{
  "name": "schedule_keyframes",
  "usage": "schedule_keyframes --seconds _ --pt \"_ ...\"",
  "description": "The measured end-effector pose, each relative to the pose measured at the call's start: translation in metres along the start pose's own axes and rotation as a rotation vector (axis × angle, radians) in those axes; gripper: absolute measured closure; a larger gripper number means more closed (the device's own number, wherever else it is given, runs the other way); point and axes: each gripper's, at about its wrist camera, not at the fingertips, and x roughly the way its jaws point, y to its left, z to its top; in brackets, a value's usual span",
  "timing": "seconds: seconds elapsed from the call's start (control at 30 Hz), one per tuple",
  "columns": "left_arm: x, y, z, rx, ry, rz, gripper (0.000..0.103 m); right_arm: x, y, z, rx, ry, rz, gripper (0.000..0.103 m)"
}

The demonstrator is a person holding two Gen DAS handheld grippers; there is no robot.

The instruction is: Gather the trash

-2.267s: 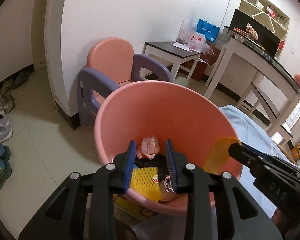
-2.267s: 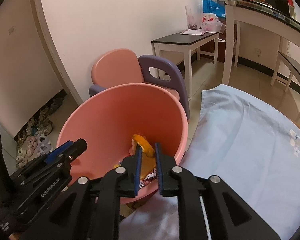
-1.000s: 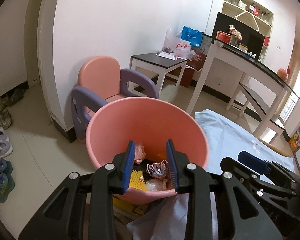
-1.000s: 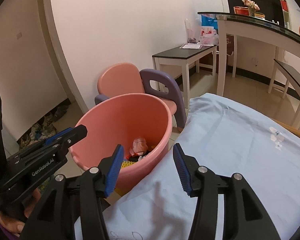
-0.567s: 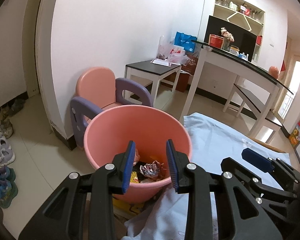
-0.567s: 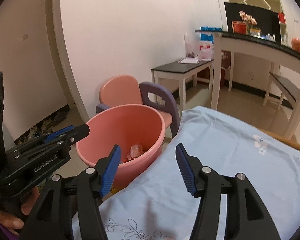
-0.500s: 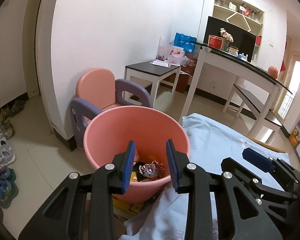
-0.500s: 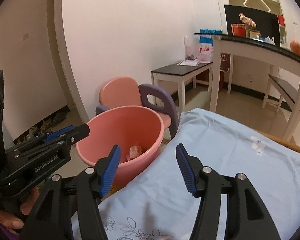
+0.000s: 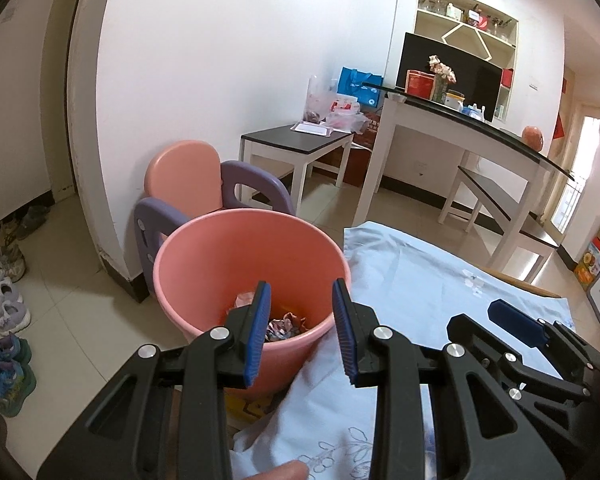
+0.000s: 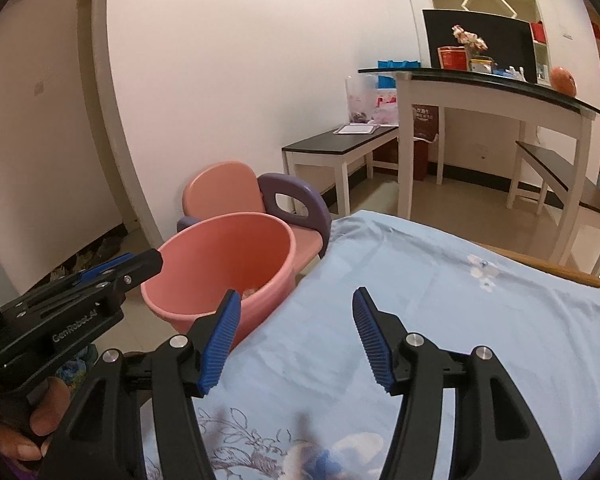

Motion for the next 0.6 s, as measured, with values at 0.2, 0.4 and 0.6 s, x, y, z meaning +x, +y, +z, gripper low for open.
schedule_keyframes --seconds 0.2,0.4,0.6 --pt "-0.001 -0.008 -0.004 0.01 0.008 0.0 0.071 -0.008 -0.006 -0.006 0.017 -0.001 -0.002 0.045" --pt "-0.002 -0.017 -0.009 0.026 0.014 0.001 0.071 -0.013 -0.009 -0.008 0.025 -0.005 0.0 0.045" --pt "-0.002 -0.018 -0.009 0.029 0.018 0.001 0.071 -0.015 -0.011 -0.008 0.033 -0.009 0.0 0.045"
